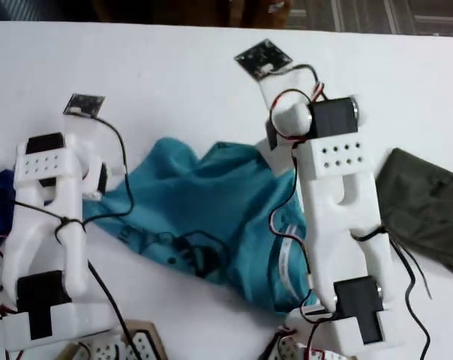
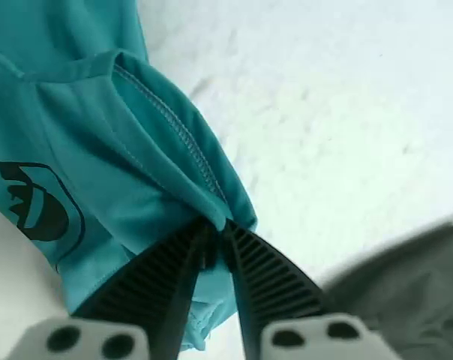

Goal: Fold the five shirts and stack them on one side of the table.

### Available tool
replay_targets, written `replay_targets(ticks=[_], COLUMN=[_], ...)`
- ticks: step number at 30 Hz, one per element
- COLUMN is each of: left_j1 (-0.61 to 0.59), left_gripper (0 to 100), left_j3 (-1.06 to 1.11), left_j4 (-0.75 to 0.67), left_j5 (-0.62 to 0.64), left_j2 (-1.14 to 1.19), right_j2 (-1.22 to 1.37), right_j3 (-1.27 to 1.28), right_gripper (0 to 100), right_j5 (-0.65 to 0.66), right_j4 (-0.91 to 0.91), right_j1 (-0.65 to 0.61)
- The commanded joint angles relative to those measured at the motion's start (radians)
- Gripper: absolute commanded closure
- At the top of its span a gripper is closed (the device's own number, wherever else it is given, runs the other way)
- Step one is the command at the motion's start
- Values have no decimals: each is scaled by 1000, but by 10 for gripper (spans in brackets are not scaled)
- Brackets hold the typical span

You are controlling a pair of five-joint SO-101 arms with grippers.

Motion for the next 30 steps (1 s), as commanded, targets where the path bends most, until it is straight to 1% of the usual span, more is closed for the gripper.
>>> replay_targets(ticks=[1,5,9,12,15,20,30], left_j1=[-6,-5,23,63,83,77,75], left_gripper=[974,975,975,975,975,975,975], left_j3=[-16,-45,-232,-367,-433,-440,-438], left_j4=[6,18,137,218,258,267,275], left_j5=[9,17,100,118,130,129,129], left_j2=[-51,-52,-52,-52,-52,-48,-46], right_j2=[-39,-47,-47,-48,-48,-48,-48], right_j3=[-48,-49,-49,-54,-110,-190,-190], right_gripper=[980,980,980,980,980,980,980], right_j5=[-3,-3,-3,-3,-3,-3,-3], right_j4=[21,21,21,21,21,21,22], right_j1=[2,2,1,1,8,7,8])
